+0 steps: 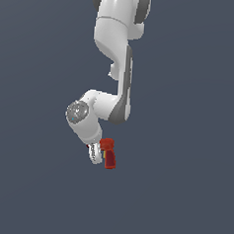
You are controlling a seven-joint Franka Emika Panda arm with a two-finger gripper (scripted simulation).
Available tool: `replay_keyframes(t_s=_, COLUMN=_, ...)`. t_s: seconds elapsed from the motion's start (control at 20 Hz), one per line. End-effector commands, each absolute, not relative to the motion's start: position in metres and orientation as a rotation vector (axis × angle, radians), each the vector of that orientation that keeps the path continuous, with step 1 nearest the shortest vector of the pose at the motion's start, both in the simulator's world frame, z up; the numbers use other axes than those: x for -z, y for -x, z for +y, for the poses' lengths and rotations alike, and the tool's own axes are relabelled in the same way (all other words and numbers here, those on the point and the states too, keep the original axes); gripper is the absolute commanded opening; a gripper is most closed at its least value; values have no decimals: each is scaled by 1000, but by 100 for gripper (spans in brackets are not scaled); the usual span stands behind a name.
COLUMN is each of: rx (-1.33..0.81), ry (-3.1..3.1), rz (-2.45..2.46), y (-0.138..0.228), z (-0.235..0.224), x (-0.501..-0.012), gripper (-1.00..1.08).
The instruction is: Pick up the object and move it to a goal position.
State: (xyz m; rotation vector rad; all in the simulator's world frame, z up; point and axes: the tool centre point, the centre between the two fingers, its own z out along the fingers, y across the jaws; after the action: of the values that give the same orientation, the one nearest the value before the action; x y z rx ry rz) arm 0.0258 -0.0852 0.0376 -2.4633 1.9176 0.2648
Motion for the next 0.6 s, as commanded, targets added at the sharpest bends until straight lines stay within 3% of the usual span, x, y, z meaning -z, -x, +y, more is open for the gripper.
replay_keyframes(t_s=0.0, rx=-265, ry=2462, rz=1920, y=-24, z=-84, x=-29, gripper=108)
replay_keyframes(t_s=0.1, rx=-265, ry=2461, rz=1920, y=-24, z=-84, x=-27, gripper=108)
replay_keyframes(t_s=0.15, rx=-265, ry=2461, rz=1920, y=-24, z=-84, x=-27, gripper=-100)
replay_keyframes(t_s=0.55, rx=-265, ry=2461, rz=1920, y=-24, z=-84, x=-27, gripper=-100)
